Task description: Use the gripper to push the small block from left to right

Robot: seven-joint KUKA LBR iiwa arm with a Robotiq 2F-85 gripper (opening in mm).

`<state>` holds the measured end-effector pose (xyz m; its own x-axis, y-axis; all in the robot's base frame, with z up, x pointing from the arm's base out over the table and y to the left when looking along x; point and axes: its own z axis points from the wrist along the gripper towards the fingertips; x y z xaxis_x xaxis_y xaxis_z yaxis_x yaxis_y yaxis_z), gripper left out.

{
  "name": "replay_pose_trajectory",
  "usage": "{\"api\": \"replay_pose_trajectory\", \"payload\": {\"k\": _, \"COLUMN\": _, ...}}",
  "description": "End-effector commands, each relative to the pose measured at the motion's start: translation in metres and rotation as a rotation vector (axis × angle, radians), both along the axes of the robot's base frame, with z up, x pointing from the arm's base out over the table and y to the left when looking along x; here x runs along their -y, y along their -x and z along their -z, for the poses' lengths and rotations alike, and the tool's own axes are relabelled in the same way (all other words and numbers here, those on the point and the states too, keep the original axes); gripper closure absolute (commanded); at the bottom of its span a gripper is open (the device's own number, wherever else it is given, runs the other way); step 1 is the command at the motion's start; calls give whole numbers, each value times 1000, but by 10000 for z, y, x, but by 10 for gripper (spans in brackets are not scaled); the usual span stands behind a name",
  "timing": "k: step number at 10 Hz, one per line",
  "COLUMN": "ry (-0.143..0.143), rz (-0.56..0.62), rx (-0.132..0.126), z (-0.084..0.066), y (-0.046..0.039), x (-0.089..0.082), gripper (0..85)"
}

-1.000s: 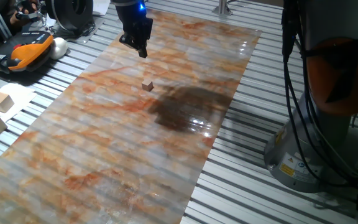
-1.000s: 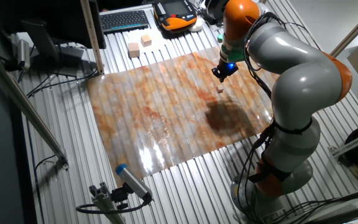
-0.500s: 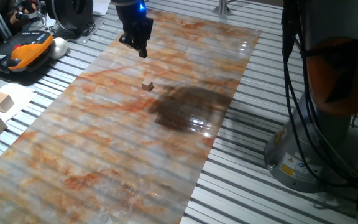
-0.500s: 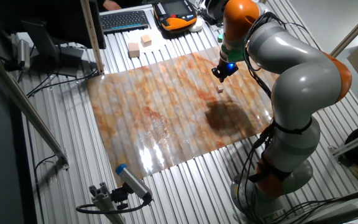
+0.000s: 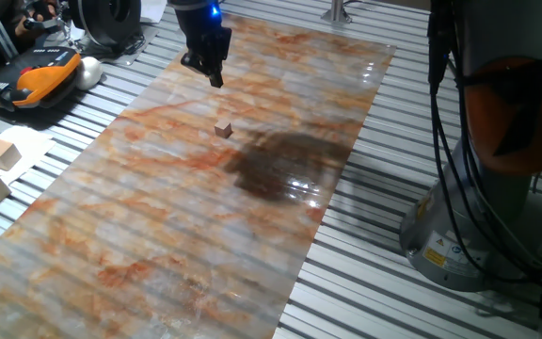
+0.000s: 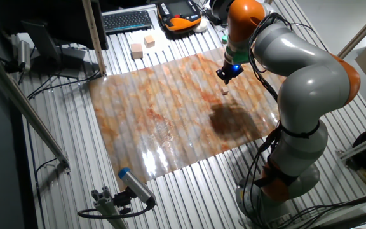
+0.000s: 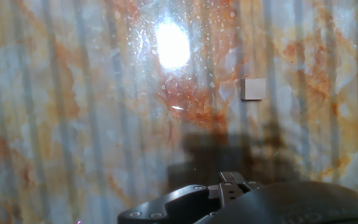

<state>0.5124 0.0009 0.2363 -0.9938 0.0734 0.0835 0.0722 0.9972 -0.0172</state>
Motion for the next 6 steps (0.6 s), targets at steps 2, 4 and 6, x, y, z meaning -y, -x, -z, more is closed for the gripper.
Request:
{"api": "replay_pose_trajectory", "payload": {"k": 2, "ry": 0, "rz": -8, "rx": 1, "z": 0, "y": 0, "x": 0, "gripper": 850}}
{"api": "replay_pose_trajectory", "payload": {"k": 4, "ry": 10, "rz": 13, "rx": 41, "z": 0, "y": 0, "x": 0, "gripper": 850}}
{"api": "replay_pose_trajectory", "payload": {"k": 6, "ry": -38, "rz": 65, "rx": 38, "z": 0, "y": 0, "x": 0, "gripper": 850}}
